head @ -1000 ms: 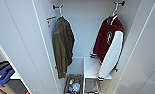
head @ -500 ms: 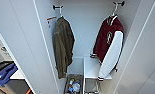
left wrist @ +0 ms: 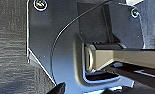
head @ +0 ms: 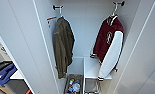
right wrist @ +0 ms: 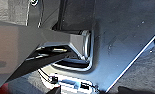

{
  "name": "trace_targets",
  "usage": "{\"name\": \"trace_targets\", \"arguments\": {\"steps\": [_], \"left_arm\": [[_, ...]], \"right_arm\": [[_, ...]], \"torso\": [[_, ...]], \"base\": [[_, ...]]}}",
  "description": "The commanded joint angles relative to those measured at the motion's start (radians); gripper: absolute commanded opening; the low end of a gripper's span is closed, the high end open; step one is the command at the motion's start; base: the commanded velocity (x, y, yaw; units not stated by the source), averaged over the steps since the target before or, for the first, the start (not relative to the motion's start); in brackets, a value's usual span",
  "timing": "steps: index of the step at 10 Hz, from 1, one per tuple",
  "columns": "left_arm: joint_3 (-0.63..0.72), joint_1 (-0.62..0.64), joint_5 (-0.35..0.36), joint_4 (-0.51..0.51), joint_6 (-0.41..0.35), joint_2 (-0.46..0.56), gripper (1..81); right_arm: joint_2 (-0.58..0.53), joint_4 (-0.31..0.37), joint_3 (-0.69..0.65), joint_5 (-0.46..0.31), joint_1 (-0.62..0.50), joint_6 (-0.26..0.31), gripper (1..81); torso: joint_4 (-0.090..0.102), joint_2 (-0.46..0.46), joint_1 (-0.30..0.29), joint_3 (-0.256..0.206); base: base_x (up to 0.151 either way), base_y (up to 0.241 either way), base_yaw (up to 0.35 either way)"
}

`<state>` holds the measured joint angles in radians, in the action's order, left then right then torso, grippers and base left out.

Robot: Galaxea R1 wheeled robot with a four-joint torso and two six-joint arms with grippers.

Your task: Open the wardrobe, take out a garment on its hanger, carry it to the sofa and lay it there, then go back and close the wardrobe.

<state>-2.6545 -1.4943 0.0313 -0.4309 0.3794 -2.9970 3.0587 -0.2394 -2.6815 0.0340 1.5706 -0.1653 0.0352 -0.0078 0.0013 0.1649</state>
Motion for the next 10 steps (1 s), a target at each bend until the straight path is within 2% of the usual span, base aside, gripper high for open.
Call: {"name": "trace_targets", "arguments": {"steps": [1, 10], "left_arm": [[0.001, 0.019, -0.054, -0.012, -0.004, 0.004, 81.1], [0.001, 0.016, -0.054, -0.012, -0.004, 0.006, 81.1]], "right_arm": [[0.016, 0.008, 0.011, -0.056, -0.019, 0.004, 81.1], [0.017, 0.008, 0.008, -0.054, -0.02, 0.004, 81.1]], "torso": [[0.0, 0.0, 0.0, 0.0], [0.0, -0.001, -0.001, -0.001]], "base": [[0.0, 0.0, 0.0], [0.077, 0.0, 0.0]]}}
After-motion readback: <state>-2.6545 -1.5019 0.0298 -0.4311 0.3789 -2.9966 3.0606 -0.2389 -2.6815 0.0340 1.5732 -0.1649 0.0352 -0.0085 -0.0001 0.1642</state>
